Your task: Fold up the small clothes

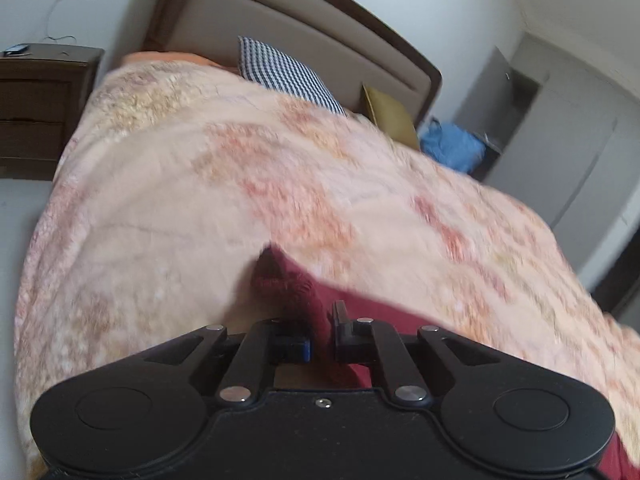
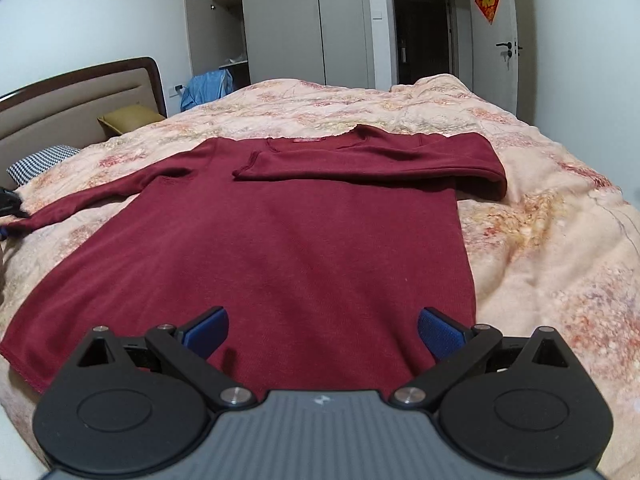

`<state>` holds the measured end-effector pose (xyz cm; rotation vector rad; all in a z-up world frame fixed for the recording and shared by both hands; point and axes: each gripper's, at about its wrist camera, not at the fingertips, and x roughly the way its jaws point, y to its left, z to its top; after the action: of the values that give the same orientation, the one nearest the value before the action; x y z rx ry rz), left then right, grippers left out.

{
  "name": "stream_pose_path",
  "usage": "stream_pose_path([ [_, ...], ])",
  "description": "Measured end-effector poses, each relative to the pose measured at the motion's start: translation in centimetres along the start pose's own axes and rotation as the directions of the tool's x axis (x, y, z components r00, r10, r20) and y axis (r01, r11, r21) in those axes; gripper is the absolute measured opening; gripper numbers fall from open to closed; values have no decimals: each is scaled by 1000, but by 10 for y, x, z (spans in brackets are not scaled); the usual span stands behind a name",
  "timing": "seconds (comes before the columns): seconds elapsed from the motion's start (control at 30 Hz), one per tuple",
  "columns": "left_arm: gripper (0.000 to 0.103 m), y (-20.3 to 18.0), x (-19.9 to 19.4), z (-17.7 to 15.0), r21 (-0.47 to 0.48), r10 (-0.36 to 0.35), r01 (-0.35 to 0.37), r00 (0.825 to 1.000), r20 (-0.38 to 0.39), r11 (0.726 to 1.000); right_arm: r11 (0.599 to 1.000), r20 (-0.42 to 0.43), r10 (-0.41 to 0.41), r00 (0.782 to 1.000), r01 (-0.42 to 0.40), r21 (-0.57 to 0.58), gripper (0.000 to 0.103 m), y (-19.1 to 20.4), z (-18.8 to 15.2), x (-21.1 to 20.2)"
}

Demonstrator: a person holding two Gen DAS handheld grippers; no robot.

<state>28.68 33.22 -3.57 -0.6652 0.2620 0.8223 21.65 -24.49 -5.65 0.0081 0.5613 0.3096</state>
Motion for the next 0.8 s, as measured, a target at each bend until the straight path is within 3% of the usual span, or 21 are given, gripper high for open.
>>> stream_pose_path([
  [0.2,4,-46,-2,31,149,-92,73,988,126,986,1000,-2,17,1000,-17,16,103,-9,-4,1],
  [0.27,4,-72,-10,41,218,-163,125,972,171,968,1000,0,16,1000,-16,20,103,-12,-5,1],
  [0.37,4,-118,-32,55,326,-294,210,927,231,922,999,12,23,1000,-24,36,103,-16,-7,0],
  [0.47,4,-175,-59,58,431,-437,310,868,235,847,998,26,33,999,-34,43,103,-19,-7,-1],
  [0.6,4,-252,-90,37,572,-581,410,800,148,710,998,48,32,998,-35,54,103,-26,-5,-4],
  [0.7,4,-300,-105,3,626,-648,482,760,49,613,996,69,24,997,-29,80,103,-35,-3,-8],
  [0.8,4,-341,-113,-39,652,-682,538,730,-43,534,995,79,1,997,-9,96,103,-45,-3,-12],
])
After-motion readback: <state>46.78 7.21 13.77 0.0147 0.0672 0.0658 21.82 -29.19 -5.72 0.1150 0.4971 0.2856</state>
